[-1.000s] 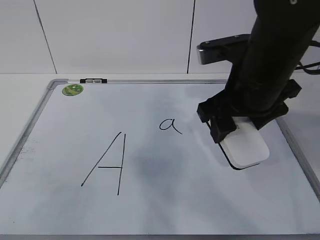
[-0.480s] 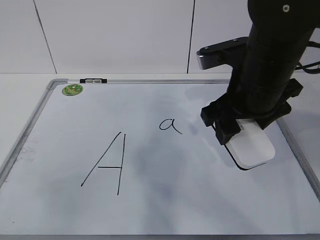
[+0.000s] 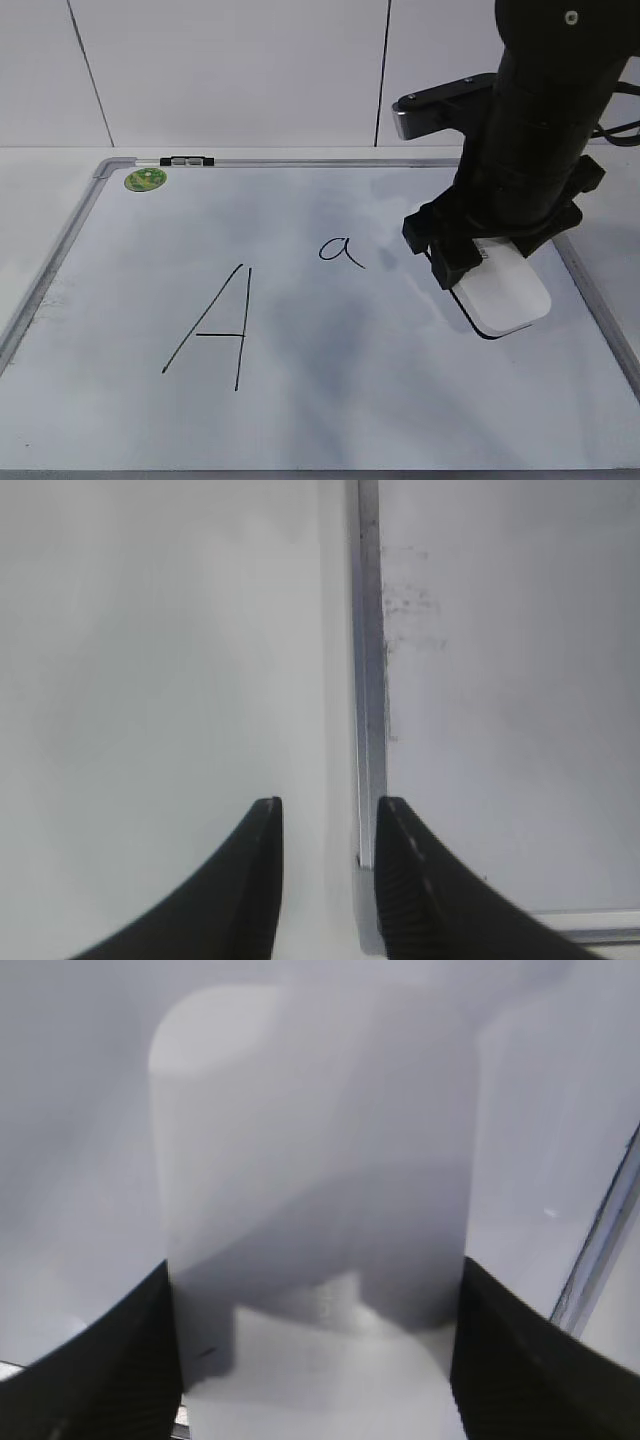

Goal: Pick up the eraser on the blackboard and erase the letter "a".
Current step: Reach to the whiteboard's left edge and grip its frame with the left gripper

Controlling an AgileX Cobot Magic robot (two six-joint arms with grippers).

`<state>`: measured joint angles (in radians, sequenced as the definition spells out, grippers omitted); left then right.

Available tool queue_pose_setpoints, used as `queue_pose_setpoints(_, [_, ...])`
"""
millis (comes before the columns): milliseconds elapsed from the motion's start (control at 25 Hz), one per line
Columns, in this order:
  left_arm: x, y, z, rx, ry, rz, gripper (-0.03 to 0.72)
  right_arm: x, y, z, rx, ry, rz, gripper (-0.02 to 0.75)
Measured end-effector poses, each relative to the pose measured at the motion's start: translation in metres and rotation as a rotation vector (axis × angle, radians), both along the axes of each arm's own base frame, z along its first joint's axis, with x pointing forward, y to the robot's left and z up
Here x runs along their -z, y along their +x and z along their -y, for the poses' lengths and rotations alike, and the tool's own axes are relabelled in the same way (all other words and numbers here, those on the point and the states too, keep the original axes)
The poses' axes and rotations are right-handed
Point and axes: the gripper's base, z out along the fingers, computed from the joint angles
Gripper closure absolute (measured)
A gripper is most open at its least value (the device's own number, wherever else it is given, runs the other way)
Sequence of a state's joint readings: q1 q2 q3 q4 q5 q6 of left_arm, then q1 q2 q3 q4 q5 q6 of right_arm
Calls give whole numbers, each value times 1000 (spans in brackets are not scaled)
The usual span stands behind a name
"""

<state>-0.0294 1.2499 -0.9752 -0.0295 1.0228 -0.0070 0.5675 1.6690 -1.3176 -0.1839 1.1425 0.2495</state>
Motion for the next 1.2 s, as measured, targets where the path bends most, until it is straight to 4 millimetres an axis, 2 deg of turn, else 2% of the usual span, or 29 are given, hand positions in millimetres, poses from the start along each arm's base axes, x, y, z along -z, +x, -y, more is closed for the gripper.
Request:
queue_pose_setpoints(40, [0, 17, 1, 0, -2, -24, 453, 0, 0, 0, 0, 0, 0, 209])
queue_pose_setpoints(160, [19, 66, 5, -4, -29, -146, 453, -1, 1, 0, -6, -5, 5, 209])
queue_pose_setpoints(280, [50, 108, 10, -4, -69, -285, 453, -5, 3, -1, -9, -3, 23, 209])
queue_pose_setpoints(480, [87, 155, 16, 1, -122, -370, 453, -15, 7, -2, -11, 2, 55, 209])
queue_pose_setpoints(560, [95, 165, 17, 4, -128, -376, 456, -18, 8, -2, -10, -1, 59, 209])
queue_pose_setpoints(720, [96, 172, 17, 5, -124, -326, 467, -12, 9, -2, -9, -19, 39, 209])
queue_pose_setpoints(1200, [95, 179, 16, 19, -109, -242, 471, -5, 12, -4, -12, -32, 22, 209])
